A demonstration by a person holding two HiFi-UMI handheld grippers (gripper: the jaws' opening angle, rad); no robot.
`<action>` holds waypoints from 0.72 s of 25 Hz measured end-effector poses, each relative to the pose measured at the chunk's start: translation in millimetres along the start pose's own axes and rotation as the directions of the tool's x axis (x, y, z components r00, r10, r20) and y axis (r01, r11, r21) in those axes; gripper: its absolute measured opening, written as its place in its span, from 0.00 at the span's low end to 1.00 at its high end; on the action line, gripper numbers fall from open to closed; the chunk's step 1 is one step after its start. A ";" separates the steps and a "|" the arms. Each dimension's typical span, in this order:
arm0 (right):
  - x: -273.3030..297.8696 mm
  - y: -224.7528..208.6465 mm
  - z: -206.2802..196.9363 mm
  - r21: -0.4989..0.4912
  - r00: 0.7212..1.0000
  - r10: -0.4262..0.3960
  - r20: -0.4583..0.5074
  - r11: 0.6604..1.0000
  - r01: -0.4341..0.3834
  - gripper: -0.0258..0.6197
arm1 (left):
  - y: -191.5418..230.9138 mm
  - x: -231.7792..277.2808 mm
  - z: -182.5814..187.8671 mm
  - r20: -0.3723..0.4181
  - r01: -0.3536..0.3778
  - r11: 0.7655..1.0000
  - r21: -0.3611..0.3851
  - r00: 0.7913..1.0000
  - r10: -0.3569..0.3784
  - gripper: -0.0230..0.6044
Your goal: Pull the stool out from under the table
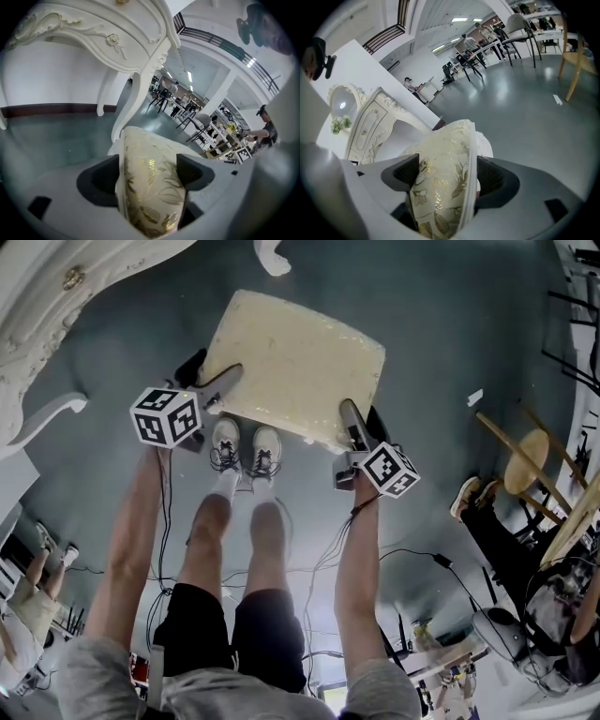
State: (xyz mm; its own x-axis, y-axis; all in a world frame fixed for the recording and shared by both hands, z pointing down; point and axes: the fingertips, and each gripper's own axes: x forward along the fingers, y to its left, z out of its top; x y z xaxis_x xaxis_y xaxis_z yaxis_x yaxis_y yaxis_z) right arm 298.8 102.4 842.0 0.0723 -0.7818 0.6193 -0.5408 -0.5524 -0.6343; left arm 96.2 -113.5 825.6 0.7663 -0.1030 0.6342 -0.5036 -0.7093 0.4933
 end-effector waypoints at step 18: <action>-30.4 3.6 -62.1 -0.007 0.999 0.034 -0.039 0.999 -0.035 0.65 | 1.9 -38.1 -56.2 -0.021 -0.007 1.000 -0.010 1.000 0.007 0.65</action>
State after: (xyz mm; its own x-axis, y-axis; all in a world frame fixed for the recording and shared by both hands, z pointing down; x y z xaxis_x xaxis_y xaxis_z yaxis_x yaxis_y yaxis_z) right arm 242.7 142.1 849.6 0.0210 -0.7886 0.6145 -0.5485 -0.5230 -0.6524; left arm 43.7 -71.8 835.9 0.7542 -0.0936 0.6500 -0.5130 -0.7018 0.4943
